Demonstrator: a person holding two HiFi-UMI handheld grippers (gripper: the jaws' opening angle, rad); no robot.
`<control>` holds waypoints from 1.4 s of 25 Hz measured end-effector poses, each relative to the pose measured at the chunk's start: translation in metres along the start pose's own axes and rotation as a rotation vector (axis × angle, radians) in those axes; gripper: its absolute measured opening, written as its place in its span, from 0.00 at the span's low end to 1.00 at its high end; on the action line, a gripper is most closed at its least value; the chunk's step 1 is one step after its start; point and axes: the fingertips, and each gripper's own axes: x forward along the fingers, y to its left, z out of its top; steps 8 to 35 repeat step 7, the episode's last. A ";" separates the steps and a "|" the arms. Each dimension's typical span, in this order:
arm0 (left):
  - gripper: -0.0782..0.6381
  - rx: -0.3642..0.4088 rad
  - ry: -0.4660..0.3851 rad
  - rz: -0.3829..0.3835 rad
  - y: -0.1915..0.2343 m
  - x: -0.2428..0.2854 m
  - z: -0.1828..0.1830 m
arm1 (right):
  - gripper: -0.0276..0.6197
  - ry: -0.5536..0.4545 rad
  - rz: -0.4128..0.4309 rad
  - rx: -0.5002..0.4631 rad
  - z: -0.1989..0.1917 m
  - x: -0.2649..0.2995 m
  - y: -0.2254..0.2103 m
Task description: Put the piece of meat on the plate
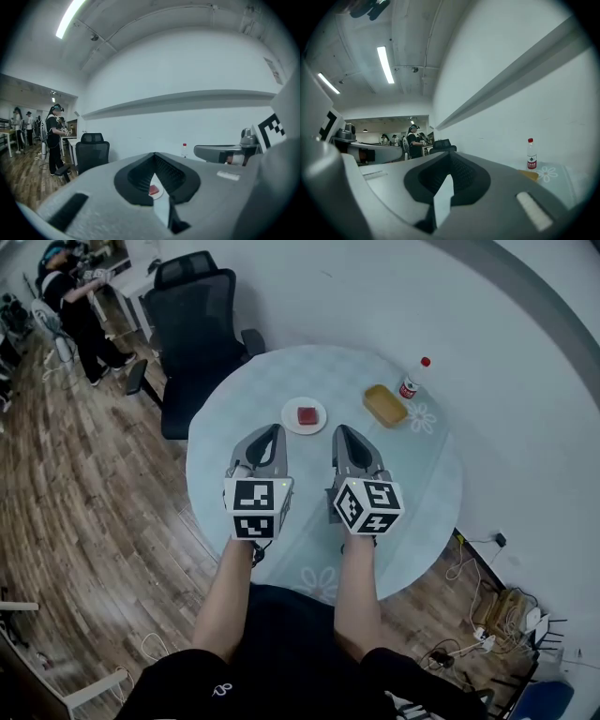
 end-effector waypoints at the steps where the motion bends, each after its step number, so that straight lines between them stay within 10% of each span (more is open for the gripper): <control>1: 0.11 0.000 -0.002 0.002 0.000 0.002 0.000 | 0.05 0.001 0.001 0.000 0.000 0.000 -0.002; 35: 0.11 -0.017 -0.004 0.009 -0.001 0.013 -0.004 | 0.05 0.003 -0.005 -0.006 -0.002 0.002 -0.020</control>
